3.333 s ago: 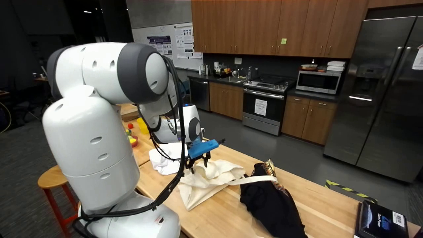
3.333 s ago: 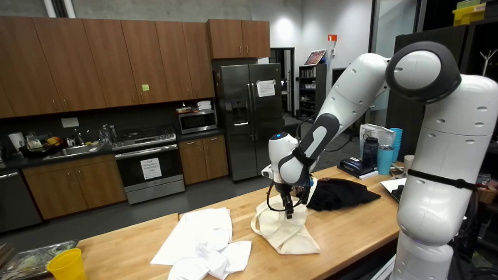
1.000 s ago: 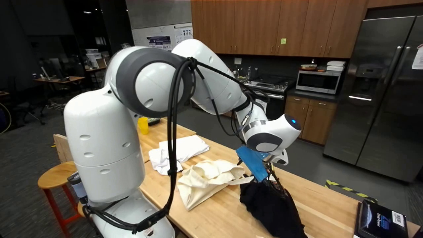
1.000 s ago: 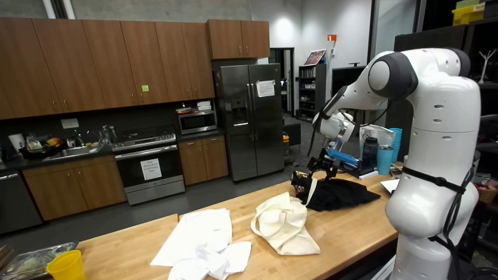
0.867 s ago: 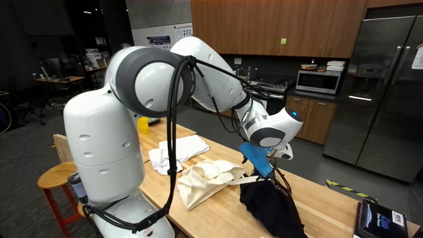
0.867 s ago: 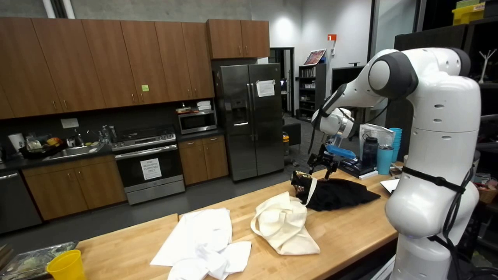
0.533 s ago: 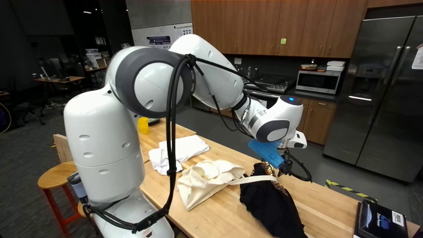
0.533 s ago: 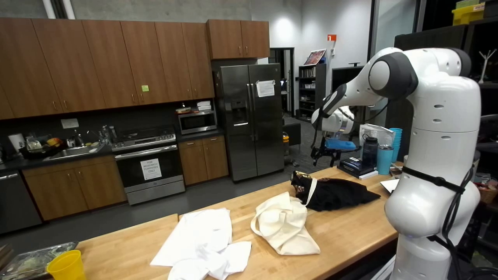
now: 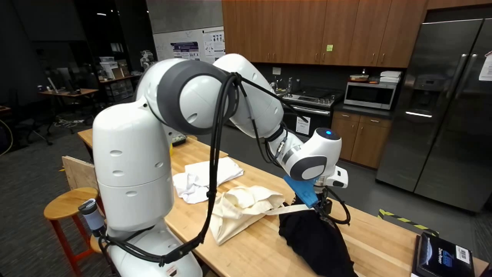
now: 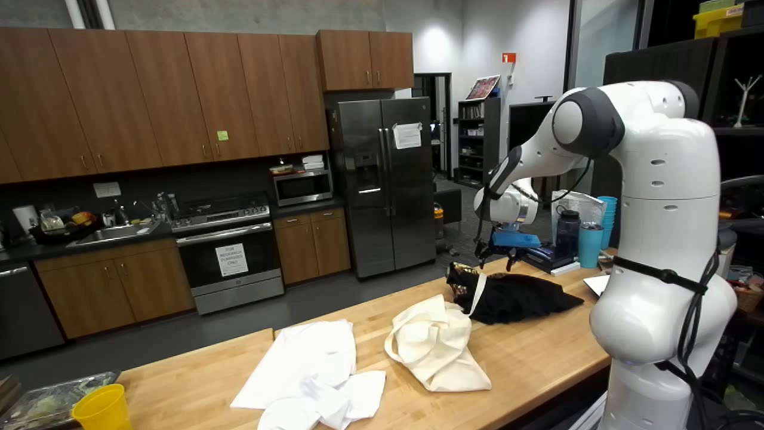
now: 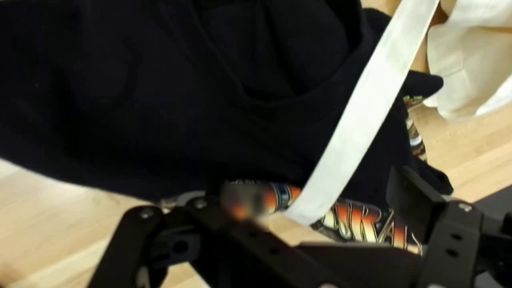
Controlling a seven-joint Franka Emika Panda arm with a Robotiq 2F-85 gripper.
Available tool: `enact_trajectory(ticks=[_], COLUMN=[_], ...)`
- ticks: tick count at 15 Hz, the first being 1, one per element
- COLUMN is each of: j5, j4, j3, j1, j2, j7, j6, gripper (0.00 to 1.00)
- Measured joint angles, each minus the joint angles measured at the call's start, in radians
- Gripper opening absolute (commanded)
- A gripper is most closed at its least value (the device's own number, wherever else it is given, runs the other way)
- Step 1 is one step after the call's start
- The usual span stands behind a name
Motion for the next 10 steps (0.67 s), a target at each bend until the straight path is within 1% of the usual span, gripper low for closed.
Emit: enact_trajectory(ticks=[4,5,7,9,10], j5=[0.018,0.021,0.024,0.023,0.023], j4=[-0.007,-0.007,-0.007,-0.007,-0.007], j3=[0.032,0.038,0.05,0.065,0.073], j1=[0.0,0.0,-0.001,-0.001,0.0], j2=[0.067,0.076,0.083,0.082,0.082], j7=[0.003,0.003,0.002,0.001,0.001], j6=[0.0,0.0,0.0,0.002,0.002], gripper=[1.0,0.79,0.68,0.54,0.58])
